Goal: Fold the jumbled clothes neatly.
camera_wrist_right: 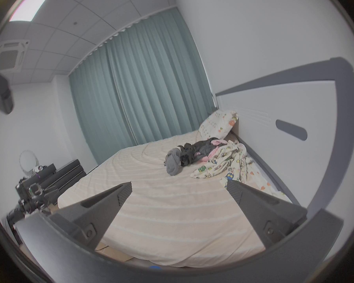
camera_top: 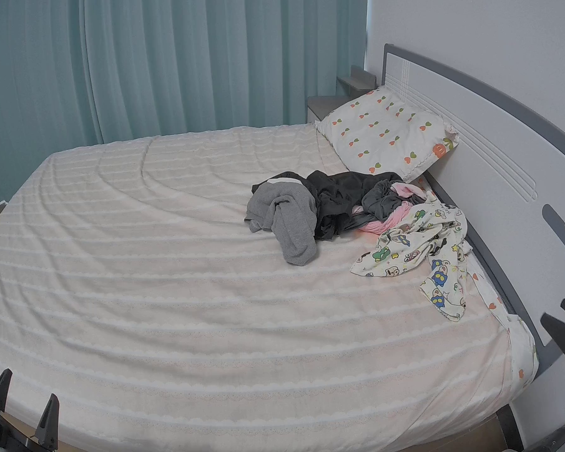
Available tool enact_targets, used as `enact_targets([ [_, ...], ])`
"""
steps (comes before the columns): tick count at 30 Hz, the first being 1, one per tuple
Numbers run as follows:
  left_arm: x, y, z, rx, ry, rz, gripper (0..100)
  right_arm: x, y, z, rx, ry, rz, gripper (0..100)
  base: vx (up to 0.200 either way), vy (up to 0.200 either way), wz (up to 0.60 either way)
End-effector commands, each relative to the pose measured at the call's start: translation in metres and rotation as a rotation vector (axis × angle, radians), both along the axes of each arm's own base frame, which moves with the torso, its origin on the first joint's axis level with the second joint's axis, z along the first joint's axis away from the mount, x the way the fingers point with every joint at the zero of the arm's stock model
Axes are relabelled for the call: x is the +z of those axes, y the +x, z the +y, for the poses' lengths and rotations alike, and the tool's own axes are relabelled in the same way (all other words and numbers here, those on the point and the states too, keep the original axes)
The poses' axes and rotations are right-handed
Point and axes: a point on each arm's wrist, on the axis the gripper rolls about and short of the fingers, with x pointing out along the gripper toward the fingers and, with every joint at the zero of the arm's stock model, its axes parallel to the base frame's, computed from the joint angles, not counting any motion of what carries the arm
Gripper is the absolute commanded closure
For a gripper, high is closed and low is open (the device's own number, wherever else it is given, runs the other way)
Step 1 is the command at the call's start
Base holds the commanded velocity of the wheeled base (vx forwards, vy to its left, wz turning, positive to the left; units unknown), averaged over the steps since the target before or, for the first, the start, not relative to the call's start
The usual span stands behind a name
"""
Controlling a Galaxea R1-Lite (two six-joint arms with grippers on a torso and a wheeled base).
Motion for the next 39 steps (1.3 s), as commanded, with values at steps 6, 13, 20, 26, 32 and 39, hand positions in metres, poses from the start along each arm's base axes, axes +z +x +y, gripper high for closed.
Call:
enact_targets([
  [6,-0.005,0.001,0.000,0.000,0.000,0.008,0,-0.132,0.257,-0.035,-0.299,0.079,0.464,0,0.000,0.000,0.00],
  [13,-0.005,0.001,0.000,0.000,0.000,0.008,0,-0.166,0.298,-0.037,-0.325,0.066,0.487,0,0.000,0.000,0.00],
  [20,-0.005,0.001,0.000,0.000,0.000,0.008,0,-0.201,0.325,-0.042,-0.389,0.037,0.507,0,0.000,0.000,0.00],
  [26,-0.005,0.001,0.000,0.000,0.000,0.008,0,-0.228,0.341,-0.047,-0.437,0.020,0.521,0,0.000,0.000,0.00],
  [32,-0.005,0.001,0.000,0.000,0.001,0.008,0,-0.239,0.347,-0.052,-0.458,0.034,0.522,0,0.000,0.000,0.00],
  [39,-0.005,0.001,0.000,0.000,0.000,0.008,0,-0.241,0.360,-0.059,-0.474,0.042,0.488,0,0.000,0.000,0.00],
])
